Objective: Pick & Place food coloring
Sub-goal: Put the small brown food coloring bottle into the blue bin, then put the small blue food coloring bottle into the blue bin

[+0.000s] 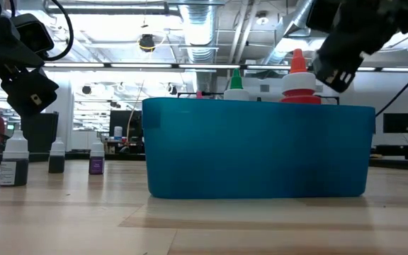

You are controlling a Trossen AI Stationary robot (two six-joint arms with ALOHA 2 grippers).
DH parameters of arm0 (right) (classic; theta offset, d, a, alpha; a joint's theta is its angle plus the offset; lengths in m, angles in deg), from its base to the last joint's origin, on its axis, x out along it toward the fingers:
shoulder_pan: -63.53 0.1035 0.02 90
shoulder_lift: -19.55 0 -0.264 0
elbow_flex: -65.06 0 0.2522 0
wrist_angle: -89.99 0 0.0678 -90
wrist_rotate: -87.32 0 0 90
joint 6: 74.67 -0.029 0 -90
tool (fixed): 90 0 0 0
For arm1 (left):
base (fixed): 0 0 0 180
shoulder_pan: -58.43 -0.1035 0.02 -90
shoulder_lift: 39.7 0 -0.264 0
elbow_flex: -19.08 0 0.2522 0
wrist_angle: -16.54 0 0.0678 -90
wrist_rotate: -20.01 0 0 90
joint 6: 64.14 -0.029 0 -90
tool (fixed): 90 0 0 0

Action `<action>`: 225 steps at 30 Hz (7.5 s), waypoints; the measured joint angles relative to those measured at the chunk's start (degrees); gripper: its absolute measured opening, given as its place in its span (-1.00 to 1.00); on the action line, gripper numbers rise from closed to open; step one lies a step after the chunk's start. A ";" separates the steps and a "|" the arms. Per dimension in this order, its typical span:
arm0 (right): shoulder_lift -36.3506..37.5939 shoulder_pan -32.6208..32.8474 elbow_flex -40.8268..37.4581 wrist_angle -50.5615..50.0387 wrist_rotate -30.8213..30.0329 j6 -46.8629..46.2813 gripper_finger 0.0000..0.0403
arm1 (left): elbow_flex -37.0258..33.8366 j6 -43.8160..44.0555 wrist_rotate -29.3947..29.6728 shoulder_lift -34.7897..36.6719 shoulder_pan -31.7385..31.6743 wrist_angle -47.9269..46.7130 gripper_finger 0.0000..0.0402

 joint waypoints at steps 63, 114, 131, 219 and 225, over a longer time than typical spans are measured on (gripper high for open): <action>-27.19 3.65 14.12 2.86 -12.57 5.51 -0.69 | 0.00 -0.15 -0.04 0.00 0.00 -3.59 -0.18; -36.26 3.63 17.97 1.38 -12.39 2.45 -0.69 | -0.01 0.02 0.01 -0.02 -0.01 -5.01 -0.18; -36.24 3.63 18.03 1.44 -12.50 2.47 -0.20 | 0.00 0.03 0.01 -0.02 -0.01 -5.01 -0.18; -34.95 45.27 10.77 -1.19 -43.81 -26.35 -0.09 | -0.02 0.04 -2.99 -0.01 0.01 -4.97 -0.18; -37.58 45.25 10.78 -0.59 -44.65 -29.00 -0.09 | 0.00 0.04 -2.99 0.00 0.01 -4.96 -0.18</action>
